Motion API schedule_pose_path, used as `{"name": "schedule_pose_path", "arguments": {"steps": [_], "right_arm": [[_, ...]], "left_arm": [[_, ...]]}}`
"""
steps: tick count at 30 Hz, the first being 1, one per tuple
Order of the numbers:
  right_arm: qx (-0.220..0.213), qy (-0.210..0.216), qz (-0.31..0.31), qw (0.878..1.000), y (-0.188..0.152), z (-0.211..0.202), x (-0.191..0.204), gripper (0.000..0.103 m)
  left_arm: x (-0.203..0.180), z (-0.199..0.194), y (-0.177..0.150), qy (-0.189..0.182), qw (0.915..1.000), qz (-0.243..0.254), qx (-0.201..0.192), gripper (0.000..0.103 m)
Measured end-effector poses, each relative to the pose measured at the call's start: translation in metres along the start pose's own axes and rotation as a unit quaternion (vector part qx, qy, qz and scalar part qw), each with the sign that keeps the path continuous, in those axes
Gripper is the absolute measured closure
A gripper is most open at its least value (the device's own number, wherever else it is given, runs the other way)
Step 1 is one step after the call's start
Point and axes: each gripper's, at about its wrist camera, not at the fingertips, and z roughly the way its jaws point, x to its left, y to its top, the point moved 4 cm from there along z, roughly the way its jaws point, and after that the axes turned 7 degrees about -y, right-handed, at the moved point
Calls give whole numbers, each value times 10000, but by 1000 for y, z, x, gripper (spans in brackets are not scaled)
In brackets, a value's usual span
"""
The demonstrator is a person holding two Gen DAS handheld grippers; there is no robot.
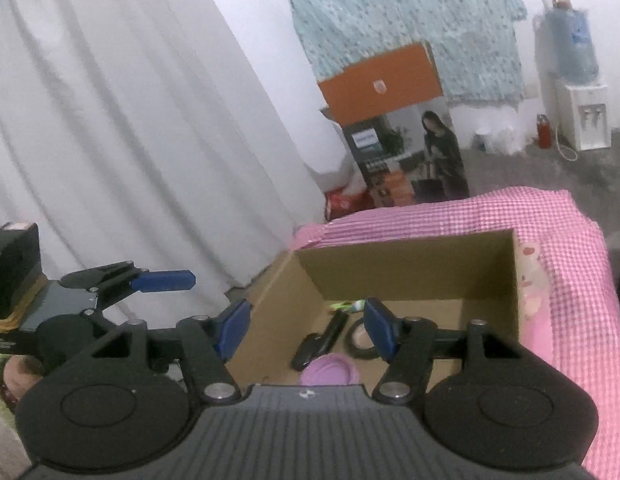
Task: Organize rigid objects
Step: 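Lower the right gripper onto the white supplement bottle and close it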
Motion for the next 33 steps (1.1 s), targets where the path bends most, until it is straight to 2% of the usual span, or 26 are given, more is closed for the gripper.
{"name": "schedule_pose_path", "arguments": {"steps": [4, 8, 13, 20, 27, 29, 33], "right_arm": [[-139, 97, -44, 9998, -29, -16, 20, 37], [-110, 267, 29, 9996, -58, -10, 39, 37], [129, 412, 89, 9990, -84, 17, 60, 37], [636, 278, 135, 9975, -103, 63, 71, 38], [895, 171, 95, 9958, -115, 90, 78, 39], [975, 166, 121, 9950, -117, 97, 79, 42], [1065, 184, 133, 9941, -117, 108, 79, 48]], "left_arm": [[-3, -15, -24, 161, 9997, -132, -116, 2], [-6, -17, -51, 439, 9988, -213, -62, 2], [-2, -4, -78, 661, 9971, -342, 150, 3], [7, 16, -105, 742, 9955, -498, 312, 9], [11, 30, -116, 710, 9947, -610, 437, 25], [11, 34, -118, 709, 9943, -641, 463, 28], [12, 37, -119, 740, 9939, -653, 486, 41]]}}
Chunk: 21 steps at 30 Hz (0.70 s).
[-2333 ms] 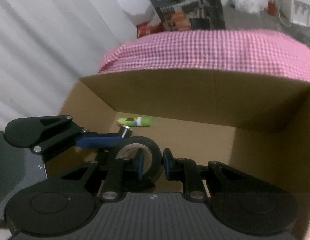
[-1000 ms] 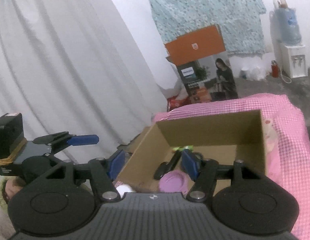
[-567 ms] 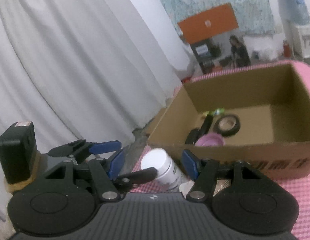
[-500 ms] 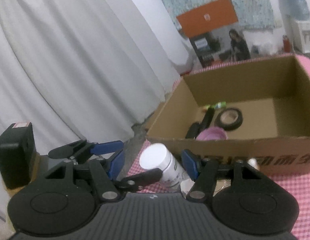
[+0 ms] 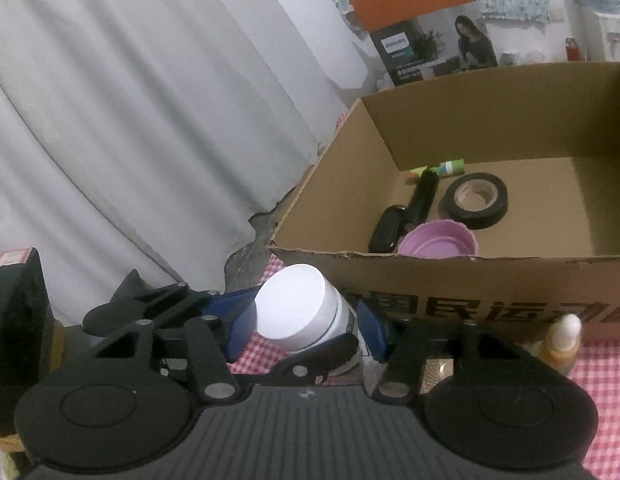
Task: Organize rigid objects
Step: 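Lower the right gripper onto the white supplement bottle and close it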
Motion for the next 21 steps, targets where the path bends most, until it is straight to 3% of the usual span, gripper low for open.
{"name": "schedule_pose_path", "arguments": {"steps": [3, 21], "right_arm": [[48, 61, 39, 10000, 1, 4, -1, 51], [-82, 191, -32, 9998, 1, -11, 10, 55]], "left_arm": [[-1, 1, -1, -78, 10000, -16, 9, 48], [-9, -19, 2, 80, 9999, -46, -126, 50]]}}
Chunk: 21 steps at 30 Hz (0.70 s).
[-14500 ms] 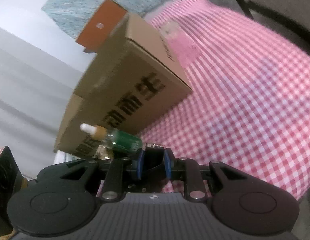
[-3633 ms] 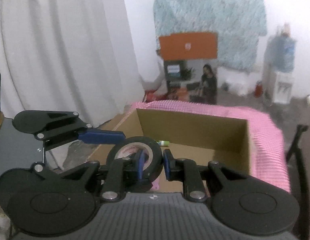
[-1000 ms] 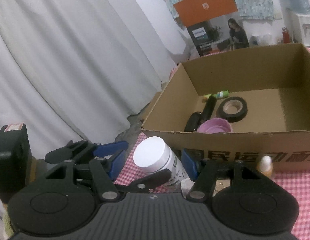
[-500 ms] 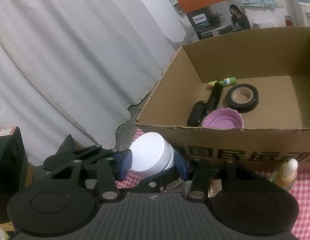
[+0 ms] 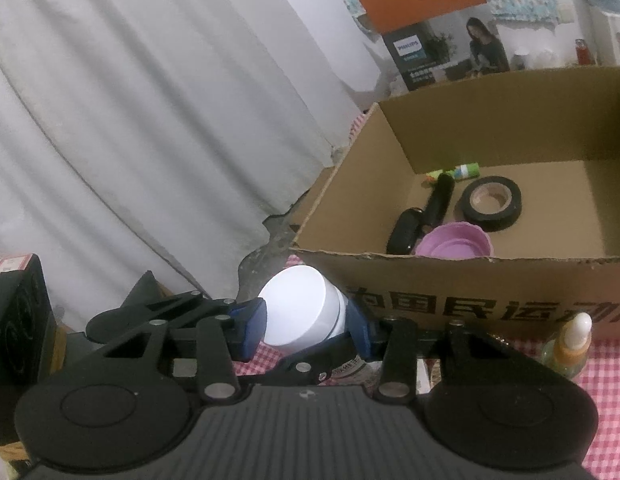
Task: Organize rigid objects
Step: 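Lower the right gripper onto the white supplement bottle and close it, then carry the white bottle into the box and open the right gripper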
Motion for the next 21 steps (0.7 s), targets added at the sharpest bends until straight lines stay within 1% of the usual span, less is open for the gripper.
{"name": "schedule_pose_path", "arguments": {"steps": [9, 21], "right_arm": [[-169, 104, -160, 9997, -1, -17, 15, 55], [-536, 319, -510, 9968, 6, -46, 46, 55]], "left_arm": [[-2, -24, 1, 129, 9996, 53, -229, 50], [-3, -64, 11, 454, 9961, 230, -719, 50]]}}
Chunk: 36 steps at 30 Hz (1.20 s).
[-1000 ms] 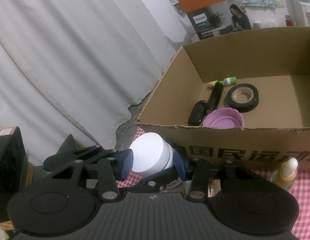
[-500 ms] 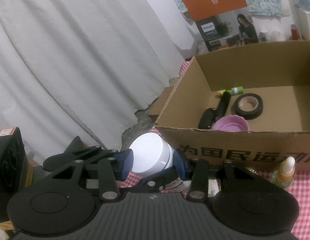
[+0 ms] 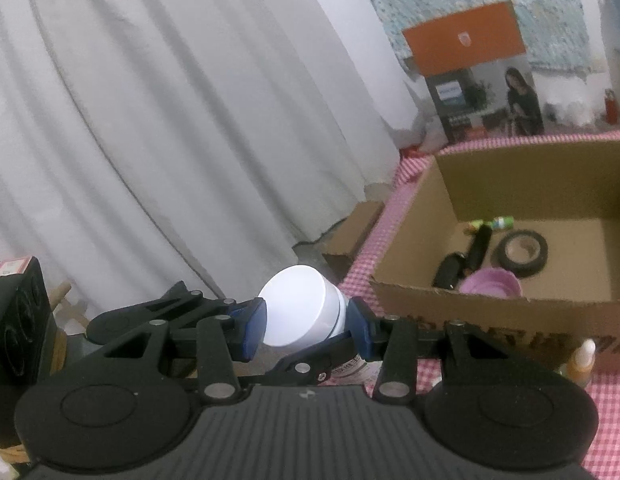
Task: Organize rigid objects
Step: 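Carry the white bottle into the box and open the right gripper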
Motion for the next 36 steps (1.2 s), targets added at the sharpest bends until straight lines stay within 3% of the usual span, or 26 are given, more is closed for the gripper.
{"name": "schedule_pose_path", "arguments": {"steps": [14, 23, 29, 36], "right_arm": [[-522, 75, -416, 9977, 30, -26, 20, 55], [-824, -198, -461, 9953, 73, -49, 3, 55], [-797, -542, -184, 9952, 104, -53, -38, 55], [-401, -861, 346, 9949, 134, -27, -108, 55]], "left_arm": [[-4, -22, 35, 176, 9978, 319, -559, 50], [-18, -10, 83, -281, 9944, 589, -832, 50], [-33, 32, 115, -795, 9928, 641, -620, 50], [-48, 107, 134, -1290, 9904, 490, 93, 50]]}}
